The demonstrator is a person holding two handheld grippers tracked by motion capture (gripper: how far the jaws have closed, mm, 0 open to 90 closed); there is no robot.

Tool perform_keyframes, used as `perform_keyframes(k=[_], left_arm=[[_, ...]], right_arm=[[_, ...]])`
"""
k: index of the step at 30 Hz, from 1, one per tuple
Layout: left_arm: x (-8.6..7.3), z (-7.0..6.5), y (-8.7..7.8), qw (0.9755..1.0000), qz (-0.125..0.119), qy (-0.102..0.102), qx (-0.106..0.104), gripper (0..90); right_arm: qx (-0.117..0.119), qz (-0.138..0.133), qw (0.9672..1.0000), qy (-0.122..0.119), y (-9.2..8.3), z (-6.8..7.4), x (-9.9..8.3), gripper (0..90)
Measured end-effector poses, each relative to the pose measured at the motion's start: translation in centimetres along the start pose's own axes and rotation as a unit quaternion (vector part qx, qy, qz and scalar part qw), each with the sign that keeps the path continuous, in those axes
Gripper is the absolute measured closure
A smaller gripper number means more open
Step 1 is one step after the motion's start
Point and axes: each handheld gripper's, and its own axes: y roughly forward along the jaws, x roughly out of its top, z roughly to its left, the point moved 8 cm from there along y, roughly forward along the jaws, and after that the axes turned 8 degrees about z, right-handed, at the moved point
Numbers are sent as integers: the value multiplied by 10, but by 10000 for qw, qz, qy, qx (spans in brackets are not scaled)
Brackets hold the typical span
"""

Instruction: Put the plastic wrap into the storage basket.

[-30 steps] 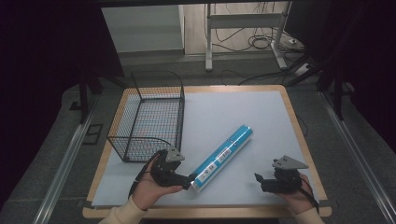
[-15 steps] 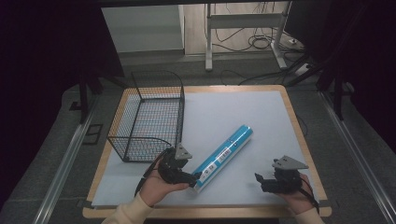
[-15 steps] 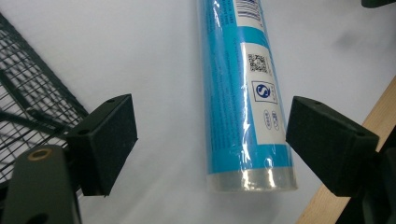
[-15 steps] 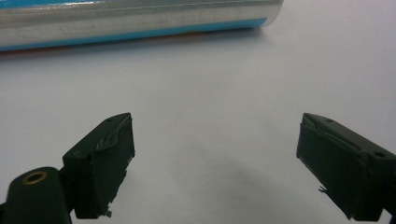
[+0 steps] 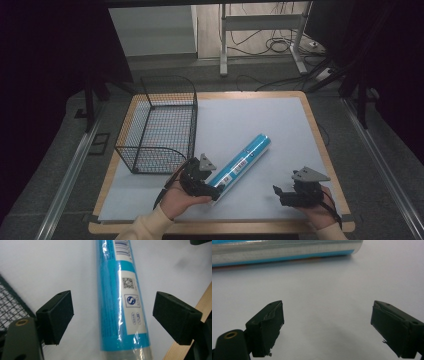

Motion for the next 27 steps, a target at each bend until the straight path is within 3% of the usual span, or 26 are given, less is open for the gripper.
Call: perform_keyframes(k=[8,17,27], left_arm=[[24,-11,12,9999,46,141,-73,165],[51,-13,25,9996,184,180,-114,162],[65,-12,44,9987,463,192,-18,162]], right_arm=[[-2,-10,10000,5,-1,0,0,117],[-12,-12,10000,3,-1,-1,0,117],[8,-17,10000,12,-1,-1,0,117]])
